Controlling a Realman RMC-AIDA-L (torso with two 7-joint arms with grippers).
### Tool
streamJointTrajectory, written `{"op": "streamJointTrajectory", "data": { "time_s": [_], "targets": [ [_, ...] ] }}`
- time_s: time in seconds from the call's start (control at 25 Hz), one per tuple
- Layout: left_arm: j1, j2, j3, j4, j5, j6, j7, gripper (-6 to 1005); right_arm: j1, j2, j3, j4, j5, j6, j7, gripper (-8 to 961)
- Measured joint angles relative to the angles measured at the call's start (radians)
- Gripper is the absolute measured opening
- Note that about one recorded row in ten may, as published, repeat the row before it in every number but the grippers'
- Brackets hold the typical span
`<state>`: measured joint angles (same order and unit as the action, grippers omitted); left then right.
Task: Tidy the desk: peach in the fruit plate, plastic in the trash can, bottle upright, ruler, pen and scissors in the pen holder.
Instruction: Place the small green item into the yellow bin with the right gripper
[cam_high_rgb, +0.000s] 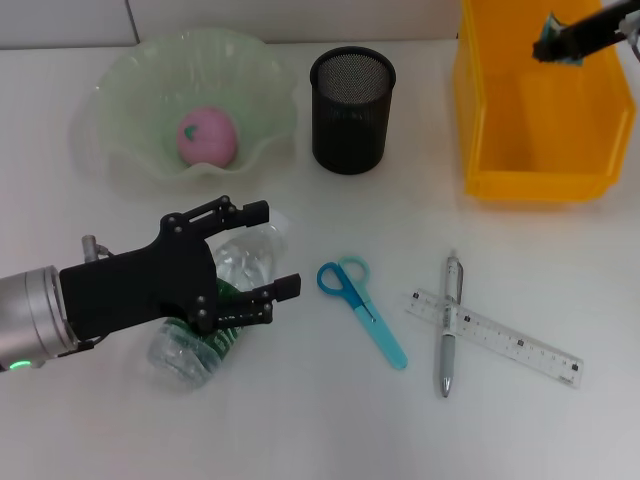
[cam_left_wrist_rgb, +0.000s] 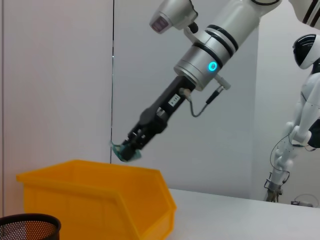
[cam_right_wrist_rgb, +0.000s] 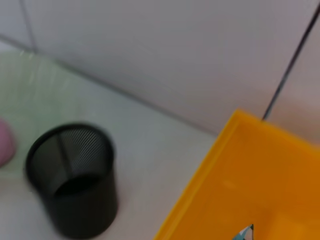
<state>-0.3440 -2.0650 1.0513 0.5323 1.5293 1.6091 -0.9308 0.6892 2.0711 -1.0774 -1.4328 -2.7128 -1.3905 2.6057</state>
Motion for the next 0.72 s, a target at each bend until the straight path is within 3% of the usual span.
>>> {"op": "streamJointTrajectory", "data": {
  "time_s": [0.16, 0.32, 0.52, 0.72],
  "targets": [
    [0.000, -0.001, 0.001, 0.000, 0.000, 0.000, 0.000, 848, 0.013, -0.001, 0.000, 0.133, 0.000, 0.129, -0.013, 378],
    [0.000, -0.001, 0.000, 0.000, 0.000, 0.002, 0.000, 845, 0.038, -0.008, 0.004, 0.242, 0.000, 0.176, -0.015, 413],
    [0.000, 0.000, -0.001, 0.001, 0.000, 0.004, 0.000, 841, 0.042, -0.009, 0.007, 0.259, 0.000, 0.182, -0.016, 628],
    [0.001, 0.000, -0.002, 0.001, 0.000, 0.004, 0.000, 837, 0.036, -0.009, 0.012, 0.245, 0.003, 0.179, -0.016, 697]
  ]
}}
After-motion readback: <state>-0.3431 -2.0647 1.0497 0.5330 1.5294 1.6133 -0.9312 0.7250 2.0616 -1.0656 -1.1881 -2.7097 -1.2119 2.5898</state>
